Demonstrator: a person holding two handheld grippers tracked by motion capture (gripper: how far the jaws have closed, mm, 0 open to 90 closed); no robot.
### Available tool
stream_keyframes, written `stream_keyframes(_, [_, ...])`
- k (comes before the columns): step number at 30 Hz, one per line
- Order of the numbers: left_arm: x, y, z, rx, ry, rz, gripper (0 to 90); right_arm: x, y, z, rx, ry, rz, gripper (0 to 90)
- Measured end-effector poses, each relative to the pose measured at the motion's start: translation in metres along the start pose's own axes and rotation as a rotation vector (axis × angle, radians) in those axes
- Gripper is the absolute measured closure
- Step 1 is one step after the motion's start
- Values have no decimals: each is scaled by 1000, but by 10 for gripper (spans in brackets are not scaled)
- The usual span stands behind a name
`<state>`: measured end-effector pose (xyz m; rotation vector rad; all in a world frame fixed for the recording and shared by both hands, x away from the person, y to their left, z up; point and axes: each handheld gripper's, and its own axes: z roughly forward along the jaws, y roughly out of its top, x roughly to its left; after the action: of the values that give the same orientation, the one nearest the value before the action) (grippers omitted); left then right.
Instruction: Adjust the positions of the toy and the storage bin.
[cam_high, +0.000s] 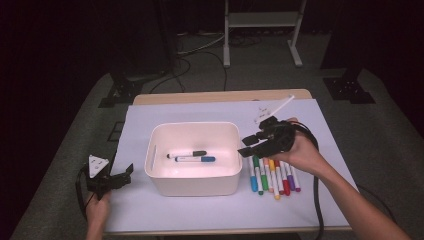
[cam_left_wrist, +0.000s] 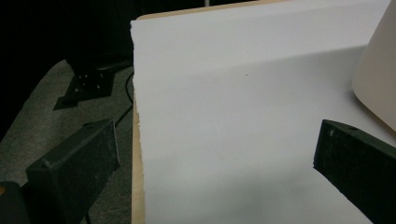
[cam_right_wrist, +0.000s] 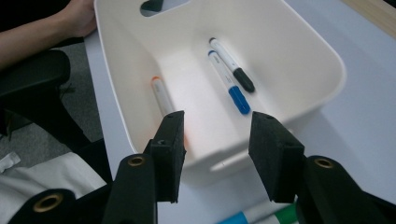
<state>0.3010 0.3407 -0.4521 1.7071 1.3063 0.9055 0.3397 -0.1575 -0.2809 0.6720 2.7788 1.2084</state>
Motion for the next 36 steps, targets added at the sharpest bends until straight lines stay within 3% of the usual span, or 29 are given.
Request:
stream_keyframes(7, [0, 0, 0, 2, 2, 6, 0, -13, -35, -22, -33, -37, 65, 542])
stream_keyframes(14, [-1, 0, 0, -1, 4, 5, 0, -27, -71, -33, -44, -77, 132, 541])
stream_keyframes(21, [-1, 0, 0, 1, 5, 8, 0, -40, -108, -30, -30, -117, 195, 542])
stream_keyframes(36, [-1, 0, 0, 1, 2, 8, 0, -55, -159, -18, 37, -199, 271, 542])
